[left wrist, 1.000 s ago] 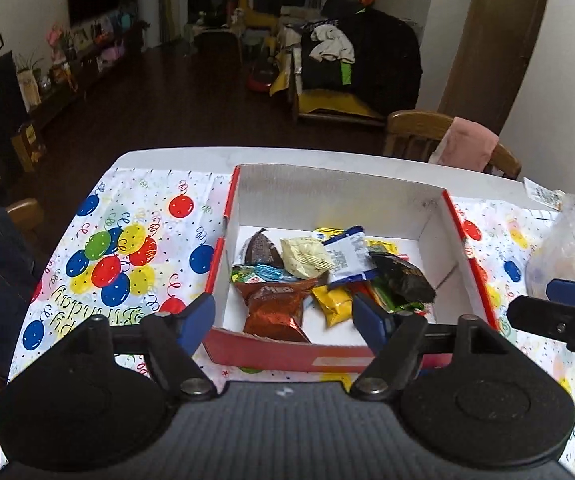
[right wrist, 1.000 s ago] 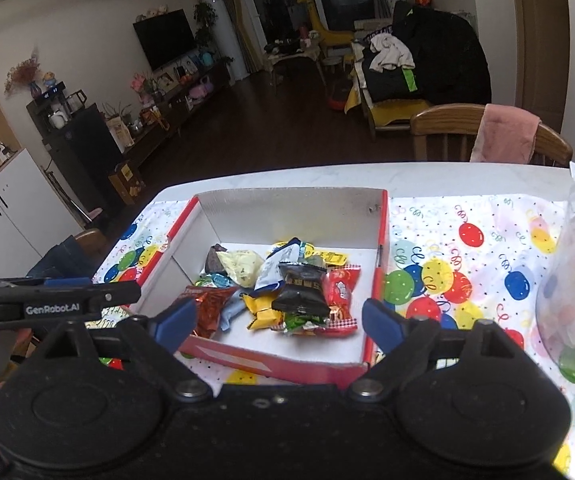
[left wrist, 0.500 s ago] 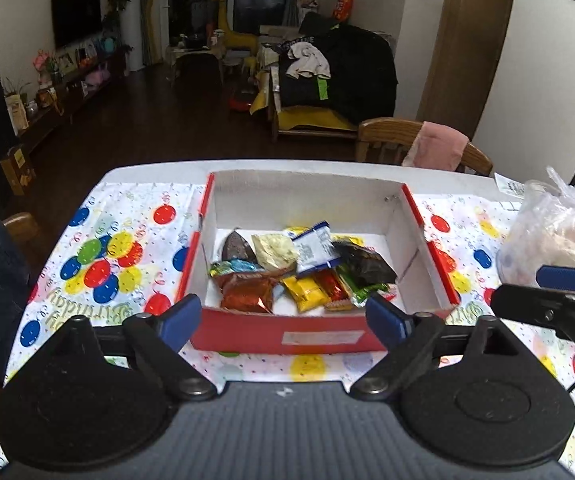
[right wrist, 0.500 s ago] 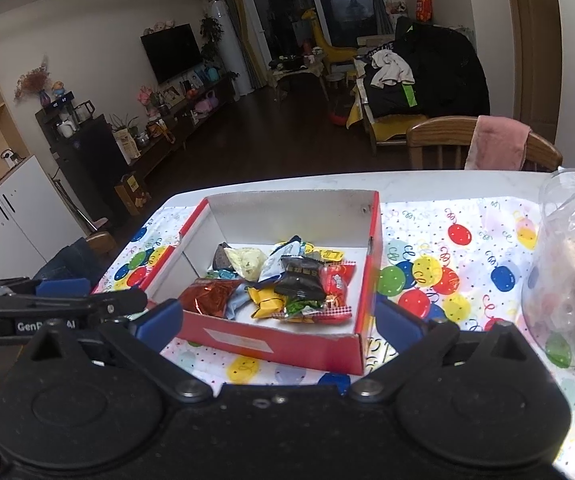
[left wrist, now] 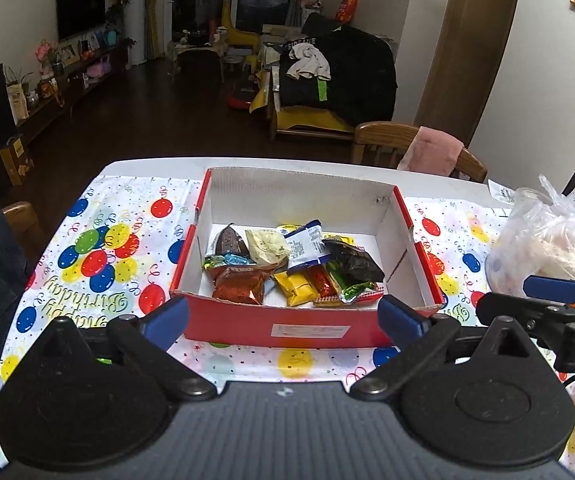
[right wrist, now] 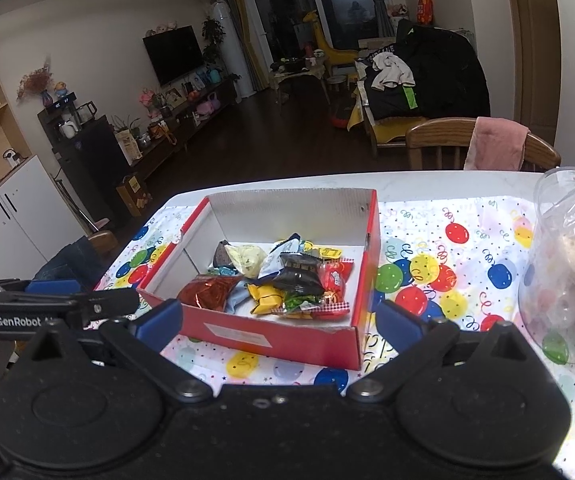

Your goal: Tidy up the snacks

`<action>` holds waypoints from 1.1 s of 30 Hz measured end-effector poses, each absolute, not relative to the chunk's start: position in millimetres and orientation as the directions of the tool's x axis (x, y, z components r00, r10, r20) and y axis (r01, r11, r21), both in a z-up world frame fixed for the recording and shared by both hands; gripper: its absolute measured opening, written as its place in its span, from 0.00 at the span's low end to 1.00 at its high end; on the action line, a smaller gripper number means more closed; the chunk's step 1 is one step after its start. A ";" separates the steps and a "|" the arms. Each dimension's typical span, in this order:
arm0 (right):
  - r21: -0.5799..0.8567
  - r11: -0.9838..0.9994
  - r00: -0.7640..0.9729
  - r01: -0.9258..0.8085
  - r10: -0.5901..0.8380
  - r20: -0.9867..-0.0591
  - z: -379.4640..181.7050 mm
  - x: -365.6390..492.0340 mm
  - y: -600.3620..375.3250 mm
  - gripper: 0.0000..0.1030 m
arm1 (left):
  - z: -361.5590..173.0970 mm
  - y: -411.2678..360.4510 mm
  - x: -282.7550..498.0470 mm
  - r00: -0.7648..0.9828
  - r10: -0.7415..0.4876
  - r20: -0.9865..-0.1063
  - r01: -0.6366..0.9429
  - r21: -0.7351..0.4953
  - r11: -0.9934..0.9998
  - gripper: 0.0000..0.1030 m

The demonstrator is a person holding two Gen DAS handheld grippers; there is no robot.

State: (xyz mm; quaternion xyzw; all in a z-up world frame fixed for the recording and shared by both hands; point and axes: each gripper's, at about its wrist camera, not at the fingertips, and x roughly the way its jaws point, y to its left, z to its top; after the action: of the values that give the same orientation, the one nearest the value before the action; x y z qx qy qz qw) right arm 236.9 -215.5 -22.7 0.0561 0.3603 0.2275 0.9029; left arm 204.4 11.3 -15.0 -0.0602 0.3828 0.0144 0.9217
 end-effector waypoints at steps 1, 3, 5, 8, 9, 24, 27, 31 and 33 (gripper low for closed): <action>0.266 0.890 0.636 -0.371 0.452 -0.625 -22.7 237.0 -215.6 1.00 | -14.7 11.2 204.3 0.707 -0.016 -0.707 -0.075 -0.097 0.992 0.98; 0.267 0.889 0.636 -0.372 0.453 -0.624 -22.9 236.4 -215.6 1.00 | -14.6 11.2 205.0 0.705 -0.014 -0.710 -0.078 -0.097 0.992 0.98; 0.266 0.890 0.636 -0.369 0.451 -0.626 -24.1 235.1 -215.8 1.00 | -14.0 12.1 205.4 0.703 -0.016 -0.711 -0.081 -0.103 0.991 0.98; 0.266 0.891 0.636 -0.368 0.449 -0.628 -24.6 235.1 -215.4 1.00 | -12.9 12.7 206.1 0.704 -0.018 -0.710 -0.083 -0.108 0.991 0.98; 0.266 0.892 0.636 -0.365 0.448 -0.629 -25.1 234.7 -215.4 1.00 | -12.9 12.7 206.1 0.704 -0.019 -0.710 -0.083 -0.108 0.991 0.98; 0.268 0.894 0.636 -0.359 0.445 -0.631 -25.6 236.7 -217.1 1.00 | -10.3 11.2 210.6 0.702 -0.008 -0.712 -0.088 -0.098 0.991 0.98; 0.269 0.893 0.636 -0.359 0.446 -0.630 -25.7 236.9 -217.0 1.00 | -9.6 10.6 210.1 0.702 -0.009 -0.712 -0.085 -0.095 0.992 0.98; 0.272 0.893 0.636 -0.359 0.448 -0.629 -25.4 237.2 -217.0 1.00 | -8.8 10.1 210.4 0.702 -0.008 -0.712 -0.080 -0.090 0.993 0.98; 0.272 0.893 0.636 -0.358 0.447 -0.629 -25.0 237.4 -216.9 1.00 | -8.5 10.0 210.9 0.702 -0.008 -0.712 -0.078 -0.089 0.993 0.98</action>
State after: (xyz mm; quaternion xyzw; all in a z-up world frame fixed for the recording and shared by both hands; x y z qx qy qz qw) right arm 237.4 -216.9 -25.0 0.0609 0.3636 0.2229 0.9024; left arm 210.9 10.0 -8.5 -0.0560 0.3856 0.0189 0.9208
